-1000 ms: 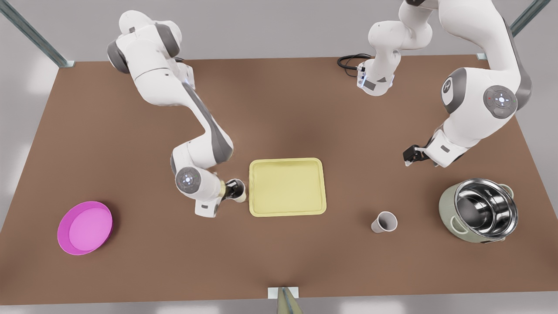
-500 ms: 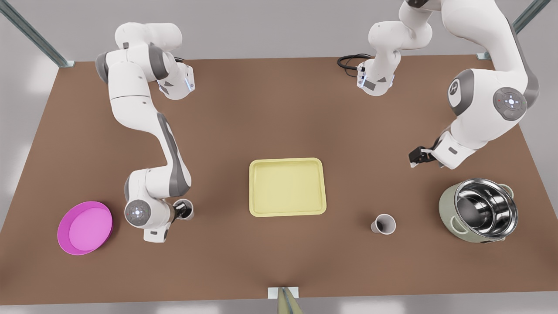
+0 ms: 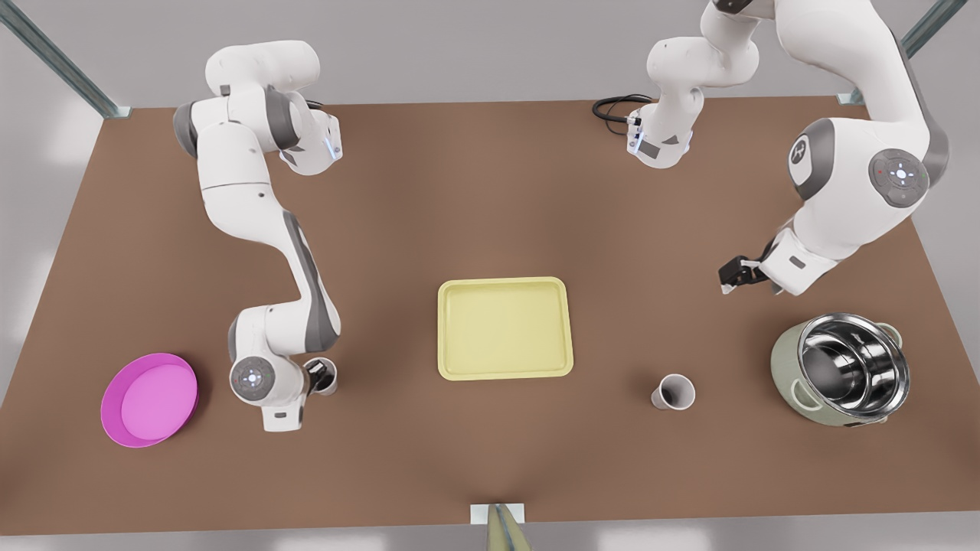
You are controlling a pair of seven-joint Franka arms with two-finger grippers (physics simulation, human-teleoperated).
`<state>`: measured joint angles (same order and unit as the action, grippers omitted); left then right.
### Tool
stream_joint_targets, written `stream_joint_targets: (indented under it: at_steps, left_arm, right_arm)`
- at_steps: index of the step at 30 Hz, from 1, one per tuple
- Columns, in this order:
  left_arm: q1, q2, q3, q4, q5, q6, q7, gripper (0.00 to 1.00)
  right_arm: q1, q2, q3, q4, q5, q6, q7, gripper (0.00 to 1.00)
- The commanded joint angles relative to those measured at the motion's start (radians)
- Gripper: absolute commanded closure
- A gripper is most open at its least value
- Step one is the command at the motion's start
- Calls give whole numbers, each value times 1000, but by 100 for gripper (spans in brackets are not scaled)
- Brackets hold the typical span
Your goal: Use the left arm to pick up the white IKEA cup from the tray and place it on the middle-left position; use the right arm to pick up the white IKEA cup from the tray and place it on the middle-right position
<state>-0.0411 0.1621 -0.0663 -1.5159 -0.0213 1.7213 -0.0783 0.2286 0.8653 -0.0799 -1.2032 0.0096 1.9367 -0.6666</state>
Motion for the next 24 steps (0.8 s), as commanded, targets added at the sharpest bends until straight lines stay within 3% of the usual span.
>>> stream_joint_targets:
  at_steps: [1,2,3,4,8,12,14,16,18,24]
  left_arm:
    - [0,-1,-1,6,1,0,3,0]
    - [0,-1,-1,6,1,-2,3,0]
    - [0,-1,-1,6,1,0,3,0]
    - [0,-1,-1,6,0,-2,3,0]
    - [0,-1,-1,6,1,0,2,0]
    - [0,-1,-1,6,0,0,2,0]
    - [0,-1,-1,8,1,0,3,0]
    - [0,-1,-1,6,0,-2,3,0]
    - [0,-1,-1,6,0,0,3,0]
    - [0,-1,-1,8,1,-2,2,0]
  right_arm:
    - [0,0,0,1,-3,27,-113,61]
    - [0,0,0,1,-2,25,-110,37]
    - [0,0,0,1,-2,25,-106,27]
    - [0,-2,0,1,0,25,-106,24]
    - [0,-31,-4,1,-2,-13,-106,19]
    - [5,-199,5,2,-2,-203,-108,17]
    - [12,-319,86,1,-3,-341,62,16]
    - [12,-430,181,-4,-8,-475,468,0]
    - [35,-445,189,-10,-45,-518,646,0]
    - [25,-443,163,-1,-123,-515,516,0]
